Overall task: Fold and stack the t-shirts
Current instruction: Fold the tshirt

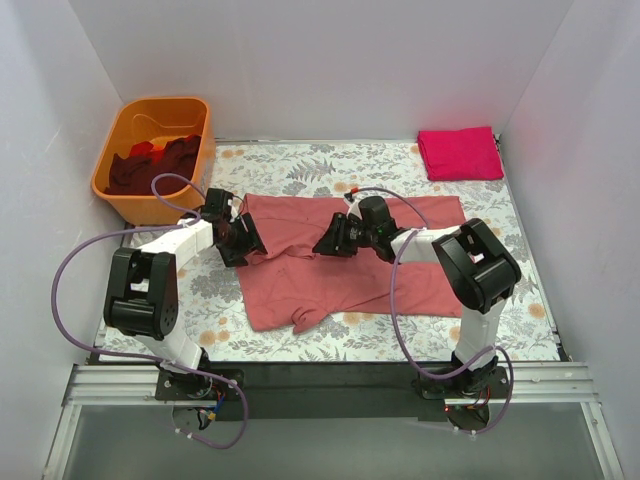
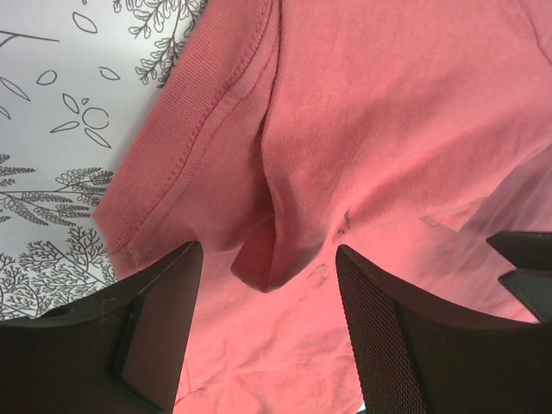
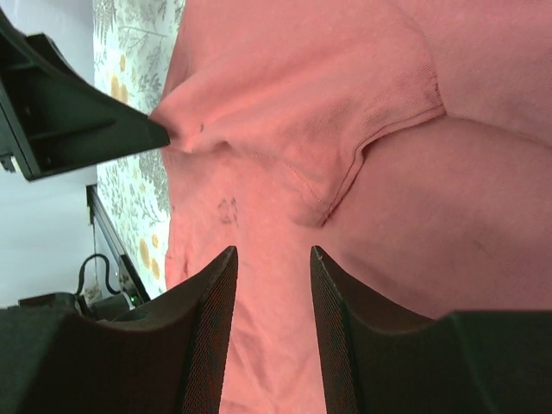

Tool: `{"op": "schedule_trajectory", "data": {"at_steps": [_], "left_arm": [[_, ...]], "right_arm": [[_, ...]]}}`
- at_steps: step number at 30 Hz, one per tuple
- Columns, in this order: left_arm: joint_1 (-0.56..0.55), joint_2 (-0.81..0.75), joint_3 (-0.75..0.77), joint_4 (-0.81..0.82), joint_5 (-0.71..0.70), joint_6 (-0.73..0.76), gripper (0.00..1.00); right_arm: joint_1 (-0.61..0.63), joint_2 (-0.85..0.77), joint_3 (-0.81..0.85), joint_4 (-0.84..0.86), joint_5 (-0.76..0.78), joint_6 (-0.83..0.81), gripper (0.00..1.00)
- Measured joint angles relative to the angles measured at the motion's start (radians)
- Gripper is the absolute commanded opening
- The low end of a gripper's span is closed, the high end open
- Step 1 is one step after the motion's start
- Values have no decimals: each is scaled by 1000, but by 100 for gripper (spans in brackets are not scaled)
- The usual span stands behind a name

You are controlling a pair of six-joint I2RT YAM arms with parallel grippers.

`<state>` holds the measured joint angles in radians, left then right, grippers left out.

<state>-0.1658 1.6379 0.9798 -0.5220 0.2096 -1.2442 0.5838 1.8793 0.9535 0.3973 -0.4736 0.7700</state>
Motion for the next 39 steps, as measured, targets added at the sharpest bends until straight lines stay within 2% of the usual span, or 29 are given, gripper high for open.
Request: {"op": "schedule_trajectory", "data": {"at_steps": [8, 18, 22, 25, 27, 28, 29, 31, 34, 39], "left_arm": [[0, -6, -43, 59, 24, 17, 54], [0, -6, -56, 109, 68, 27, 46], [0, -6, -56, 113, 77, 28, 38], [0, -6, -56, 114, 80, 29, 35], [0, -6, -56, 114, 80, 28, 31], [0, -6, -56, 114, 79, 29, 27], [0, -6, -55, 114, 79, 28, 23], [0, -6, -55, 113, 79, 29, 17], [0, -6, -51, 101, 75, 27, 13], [0, -6, -14, 47, 67, 15, 13]], "right_arm": [[10, 73, 0, 55, 49, 86, 40], [18, 112, 8, 105, 52, 124, 39], [27, 127, 25, 111, 52, 127, 38], [32, 134, 28, 116, 53, 133, 30], [34, 139, 28, 116, 53, 135, 19], [34, 140, 28, 115, 53, 135, 15], [34, 140, 28, 114, 53, 135, 7], [34, 140, 28, 116, 56, 130, 1], [29, 137, 22, 116, 54, 119, 1], [4, 115, 5, 91, 30, 93, 1]]}}
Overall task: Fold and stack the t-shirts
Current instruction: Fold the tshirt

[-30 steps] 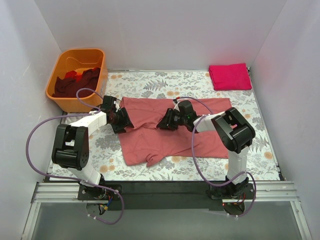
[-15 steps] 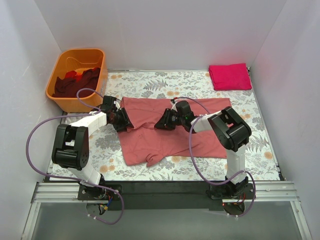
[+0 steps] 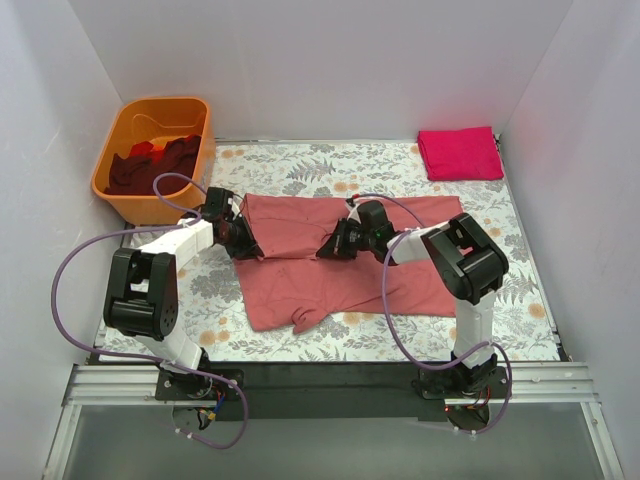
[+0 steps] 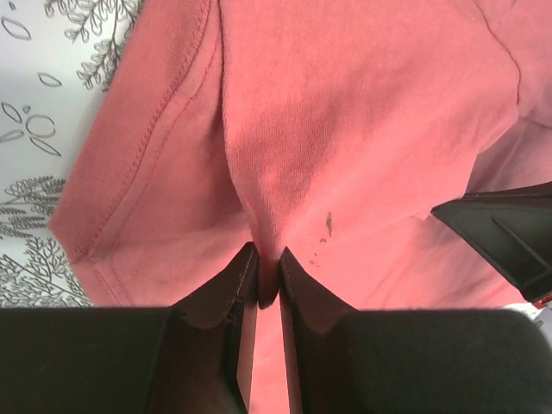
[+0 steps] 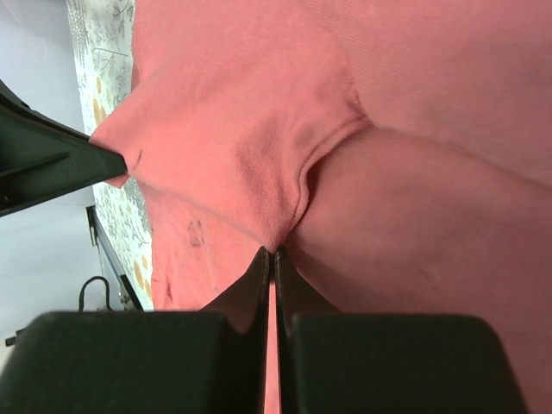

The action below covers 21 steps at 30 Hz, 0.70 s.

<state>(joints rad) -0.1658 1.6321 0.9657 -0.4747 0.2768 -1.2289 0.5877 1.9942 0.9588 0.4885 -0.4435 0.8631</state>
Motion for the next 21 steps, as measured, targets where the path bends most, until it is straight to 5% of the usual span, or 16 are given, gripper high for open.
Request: {"op": "schedule_trajectory", "data": {"at_steps": [11, 17, 19, 21], "left_arm": [[0, 32, 7, -107, 23, -39, 11], [0, 34, 10, -152, 21, -51, 6], [0, 34, 19, -166, 18, -51, 9], [0, 34, 35, -186, 11, -48, 23]], "right_arm": [[-38, -7, 88, -218, -64, -127, 1], [-37, -7, 183, -358, -55, -219, 21], [-37, -9, 201, -402, -40, -253, 28], [-39, -18, 210, -462, -17, -290, 34]]}}
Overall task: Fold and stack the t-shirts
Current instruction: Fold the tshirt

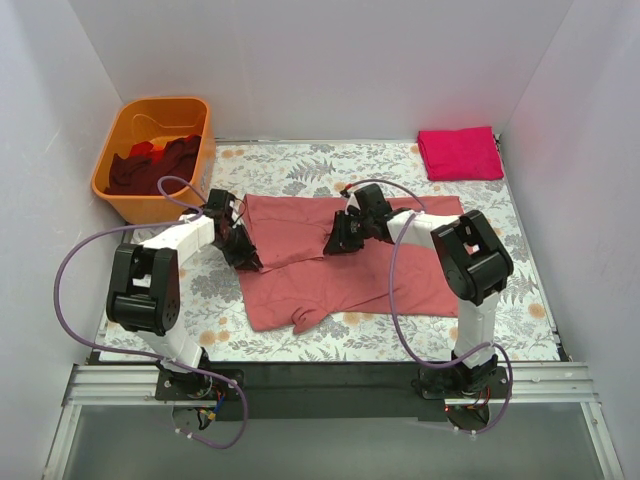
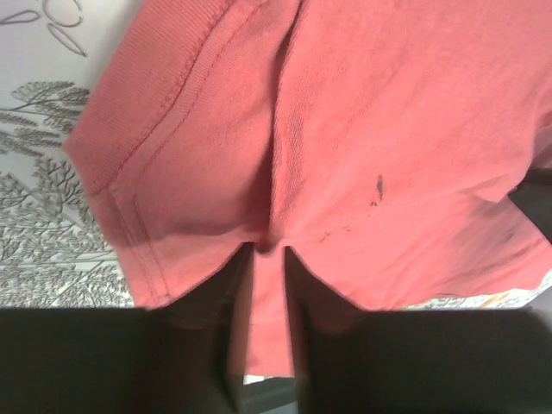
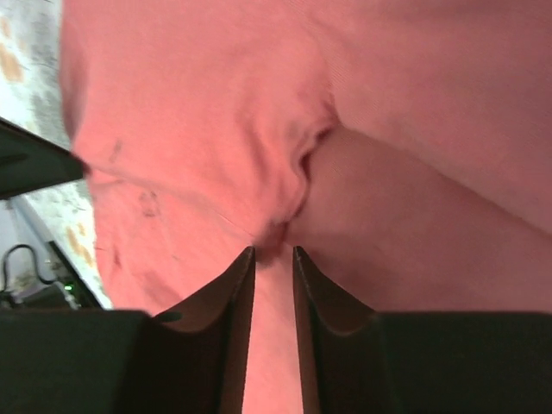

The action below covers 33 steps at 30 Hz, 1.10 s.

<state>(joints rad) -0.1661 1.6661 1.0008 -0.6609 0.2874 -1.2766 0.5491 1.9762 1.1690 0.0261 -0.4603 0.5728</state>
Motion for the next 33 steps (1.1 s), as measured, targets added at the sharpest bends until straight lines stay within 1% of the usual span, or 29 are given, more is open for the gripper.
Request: {"op": "schedule_trajectory", "data": {"at_steps": [1, 2, 3, 4, 5, 7, 9, 13, 16, 17, 18, 22, 28, 33], "left_arm": [[0, 0, 10, -10, -7, 3, 29], [0, 0, 20, -20, -14, 3, 34], [0, -1, 33, -30, -21, 5, 45], [0, -3, 48, -40, -34, 9, 50], [0, -6, 63, -47, -48, 6, 54], [0, -10, 105, -48, -81, 4, 55], [0, -10, 140, -26, -106, 0, 51], [0, 27, 220, 63, -145, -16, 33], [0, 148, 325, 134, -162, -17, 29], [0, 199, 362, 147, -164, -17, 25], [0, 248, 394, 164, -166, -17, 24], [0, 413, 474, 188, -168, -12, 22], [7, 508, 601, 180, -165, -8, 20], [8, 601, 740, 160, -148, -6, 21]], "right_arm": [[-2, -9, 4, -33, 14, -18, 37], [-5, -19, 6, -58, 22, -35, 38], [-12, -35, 10, -88, 37, -58, 38], [-24, -61, 11, -121, 55, -84, 39], [-41, -86, 12, -145, 71, -105, 40], [-99, -143, 12, -177, 94, -144, 40], [-184, -195, 12, -188, 121, -182, 39], [-411, -250, 12, -180, 185, -232, 36], [-558, -248, -9, -138, 196, -228, 35], [-597, -244, -19, -122, 193, -221, 35], [-632, -235, -26, -106, 188, -209, 35], [-716, -161, -38, -31, 157, -169, 34], [-759, -19, -40, 50, 112, -115, 34], [-789, 75, 58, 90, 52, -94, 35]]}}
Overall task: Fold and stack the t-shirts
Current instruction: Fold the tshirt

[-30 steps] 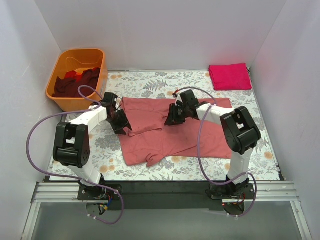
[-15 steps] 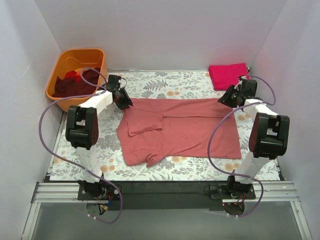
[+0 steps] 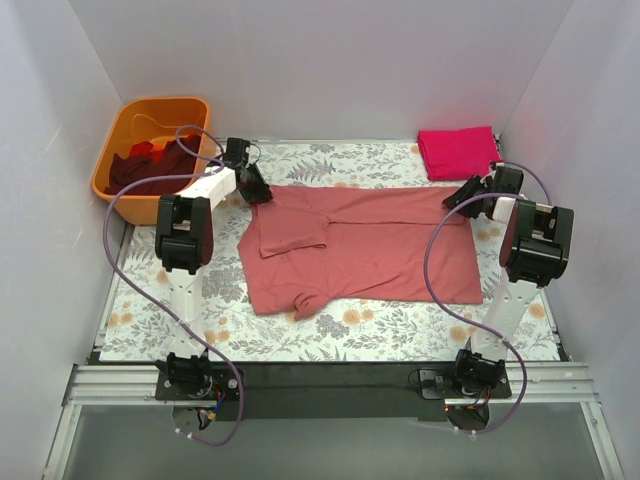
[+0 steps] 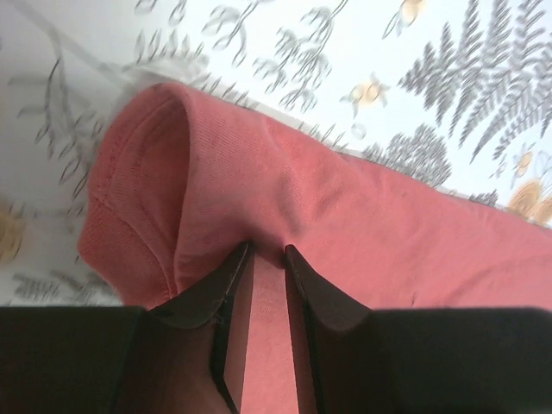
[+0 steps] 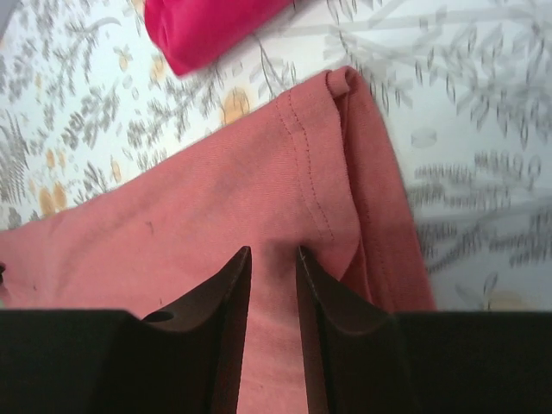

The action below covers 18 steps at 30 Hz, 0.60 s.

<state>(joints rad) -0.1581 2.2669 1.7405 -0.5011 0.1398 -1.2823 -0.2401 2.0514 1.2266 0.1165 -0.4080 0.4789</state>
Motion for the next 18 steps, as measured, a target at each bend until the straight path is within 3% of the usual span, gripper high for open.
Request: {"op": "schedule_trajectory", "data": {"at_steps": [3, 6, 7, 9, 11, 13, 17, 18], "left_arm": [[6, 63, 99, -18, 21, 2, 29], [7, 96, 163, -24, 46, 10, 44], [7, 95, 164, -23, 52, 11, 54], [5, 80, 154, -12, 64, 13, 59], [3, 26, 82, -1, 61, 18, 68], [-2, -66, -27, -12, 54, 19, 70], [-26, -381, -312, -25, 15, 7, 71], [-41, -484, -389, -16, 1, 0, 71]], "right_arm": [[-10, 59, 74, 19, -26, 4, 38], [-14, 66, 93, 17, -39, 0, 42], [-13, 60, 92, 11, -40, -3, 44], [-6, 28, 68, 5, -40, -8, 46], [12, -50, 3, -11, -36, -12, 48], [57, -169, -88, -13, -31, -15, 48], [223, -434, -288, -18, -11, -27, 48], [311, -532, -332, -21, -3, -27, 48]]}}
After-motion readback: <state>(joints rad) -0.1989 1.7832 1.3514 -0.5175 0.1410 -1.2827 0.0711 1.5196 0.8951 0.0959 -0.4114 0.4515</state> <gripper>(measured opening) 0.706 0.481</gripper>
